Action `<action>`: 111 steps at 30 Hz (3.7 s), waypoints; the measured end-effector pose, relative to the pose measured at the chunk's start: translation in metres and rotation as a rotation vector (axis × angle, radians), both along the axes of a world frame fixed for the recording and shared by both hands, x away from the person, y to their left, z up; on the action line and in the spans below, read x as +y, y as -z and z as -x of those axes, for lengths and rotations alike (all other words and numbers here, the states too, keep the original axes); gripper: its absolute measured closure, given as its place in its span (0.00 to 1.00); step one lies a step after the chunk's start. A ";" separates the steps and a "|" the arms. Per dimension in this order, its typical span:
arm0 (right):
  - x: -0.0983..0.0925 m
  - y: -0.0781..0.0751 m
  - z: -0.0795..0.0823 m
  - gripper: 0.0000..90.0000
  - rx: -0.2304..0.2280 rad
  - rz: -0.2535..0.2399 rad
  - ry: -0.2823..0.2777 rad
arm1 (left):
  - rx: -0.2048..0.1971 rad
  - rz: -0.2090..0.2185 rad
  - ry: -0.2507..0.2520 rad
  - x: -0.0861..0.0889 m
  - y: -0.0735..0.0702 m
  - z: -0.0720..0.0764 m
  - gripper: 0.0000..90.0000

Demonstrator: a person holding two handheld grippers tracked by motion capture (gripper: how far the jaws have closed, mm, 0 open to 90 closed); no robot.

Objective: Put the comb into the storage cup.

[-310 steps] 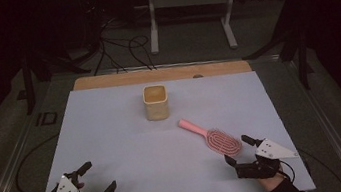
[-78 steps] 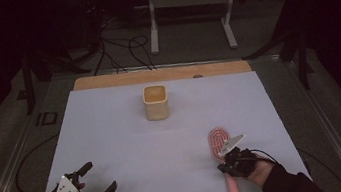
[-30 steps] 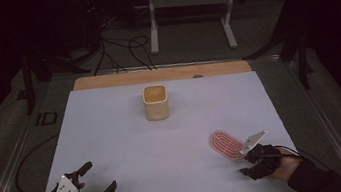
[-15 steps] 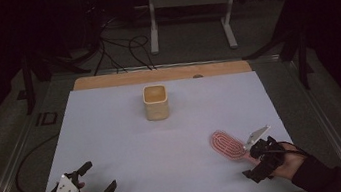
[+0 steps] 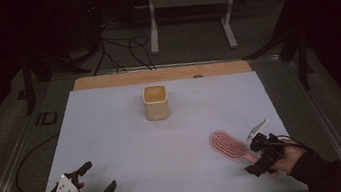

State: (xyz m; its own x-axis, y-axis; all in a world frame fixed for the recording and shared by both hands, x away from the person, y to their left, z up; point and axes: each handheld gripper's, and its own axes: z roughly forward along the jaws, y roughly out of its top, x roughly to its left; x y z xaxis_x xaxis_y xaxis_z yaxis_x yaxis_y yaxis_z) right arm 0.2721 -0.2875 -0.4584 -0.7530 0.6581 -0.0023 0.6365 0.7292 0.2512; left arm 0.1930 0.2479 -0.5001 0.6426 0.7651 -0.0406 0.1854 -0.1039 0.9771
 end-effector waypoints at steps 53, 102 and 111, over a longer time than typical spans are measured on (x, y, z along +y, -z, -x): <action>0.018 0.028 -0.025 0.75 0.061 0.140 0.018 | 0.005 -0.001 0.003 0.000 0.000 0.000 0.00; 0.057 -0.012 -0.017 0.79 -0.308 -0.270 -0.051 | 0.014 -0.005 0.003 0.000 0.002 -0.001 0.00; 0.069 -0.013 -0.011 0.79 -0.367 -0.396 -0.029 | 0.015 0.000 0.004 0.000 0.002 -0.002 0.00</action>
State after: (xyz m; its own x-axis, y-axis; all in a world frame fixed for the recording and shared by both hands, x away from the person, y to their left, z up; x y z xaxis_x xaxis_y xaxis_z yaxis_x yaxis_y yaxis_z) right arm 0.2832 -0.2187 -0.4451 -0.7674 0.6407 -0.0247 0.4358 0.5495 0.7128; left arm 0.1947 0.2475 -0.5019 0.6450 0.7626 -0.0501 0.2001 -0.1051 0.9741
